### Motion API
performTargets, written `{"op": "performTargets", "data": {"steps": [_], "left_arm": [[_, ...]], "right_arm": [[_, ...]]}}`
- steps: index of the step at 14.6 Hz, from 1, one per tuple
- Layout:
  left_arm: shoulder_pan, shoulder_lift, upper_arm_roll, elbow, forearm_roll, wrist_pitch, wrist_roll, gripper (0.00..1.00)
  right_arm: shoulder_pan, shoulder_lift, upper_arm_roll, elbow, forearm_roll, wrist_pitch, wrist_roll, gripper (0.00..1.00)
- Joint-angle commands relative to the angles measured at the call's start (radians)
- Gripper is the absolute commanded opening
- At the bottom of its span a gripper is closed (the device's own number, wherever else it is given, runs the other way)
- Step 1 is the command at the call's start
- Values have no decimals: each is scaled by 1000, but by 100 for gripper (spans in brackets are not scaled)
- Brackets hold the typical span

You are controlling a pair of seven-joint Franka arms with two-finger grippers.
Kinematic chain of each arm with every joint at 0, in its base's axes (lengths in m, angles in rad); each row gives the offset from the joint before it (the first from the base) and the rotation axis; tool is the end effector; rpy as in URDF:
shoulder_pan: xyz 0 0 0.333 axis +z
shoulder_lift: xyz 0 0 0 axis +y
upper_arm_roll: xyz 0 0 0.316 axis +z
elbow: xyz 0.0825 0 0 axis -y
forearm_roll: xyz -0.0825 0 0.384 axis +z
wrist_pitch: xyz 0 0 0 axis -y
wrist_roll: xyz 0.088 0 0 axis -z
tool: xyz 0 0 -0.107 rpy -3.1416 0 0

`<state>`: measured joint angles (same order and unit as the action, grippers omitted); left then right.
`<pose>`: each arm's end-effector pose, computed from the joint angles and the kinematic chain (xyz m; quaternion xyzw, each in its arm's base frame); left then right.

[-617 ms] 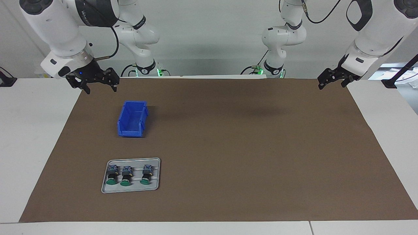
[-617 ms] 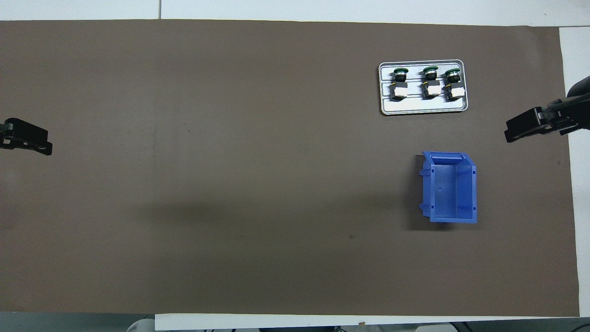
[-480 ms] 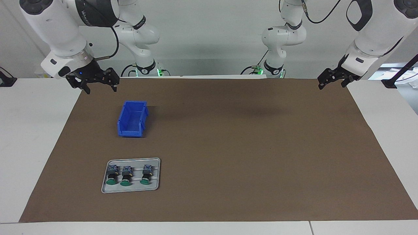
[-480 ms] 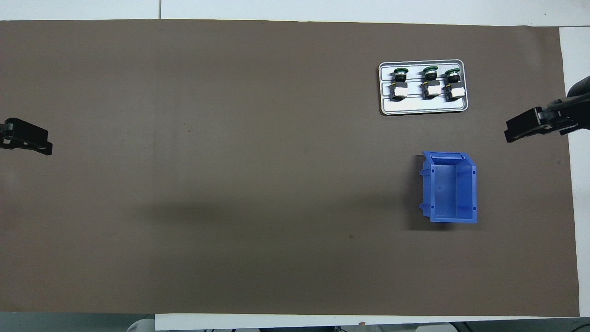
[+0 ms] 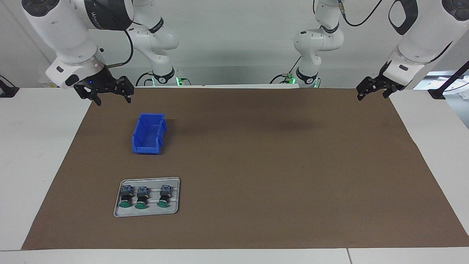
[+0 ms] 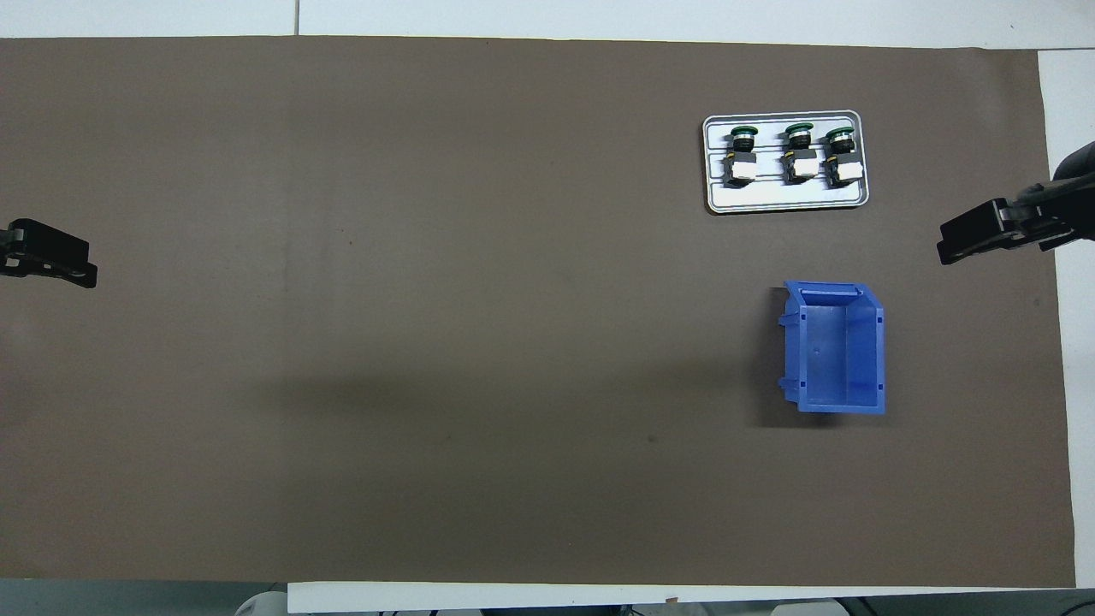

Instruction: Place and press button with both arms

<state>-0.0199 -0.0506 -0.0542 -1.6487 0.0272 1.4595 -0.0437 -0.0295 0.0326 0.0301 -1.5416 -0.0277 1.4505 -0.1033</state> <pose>0.5237 -0.0364 0.6066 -0.9974 0.0145 0.0683 0.0190 0.5512 -0.0032 0.6103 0.9967 0.0510 -0.0624 0.0102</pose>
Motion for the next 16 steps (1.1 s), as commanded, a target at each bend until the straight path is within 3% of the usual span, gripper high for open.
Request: {"op": "performTargets", "data": {"steps": [1,4,6,11,16], "left_arm": [[-6,-9,4,3,16,-5,-1,100],[-6,-9,4,1,16,-4,1,100],[-6,-9,4,0,16,-5,2,100],[-8,-9,4,0,16,-5,1,100],[-3,-9,4,1,16,-5,-1,100]], "right_arm": [[-6,-25,2,-20,-6,2,-12,100],[5,-25,5,-20,5,-9,-19,100],[22,-8,17,-15,17,65,-10,100],[65,182,21,81,41,168,69,100],[95,384,21,138,55,372,134,100]]}}
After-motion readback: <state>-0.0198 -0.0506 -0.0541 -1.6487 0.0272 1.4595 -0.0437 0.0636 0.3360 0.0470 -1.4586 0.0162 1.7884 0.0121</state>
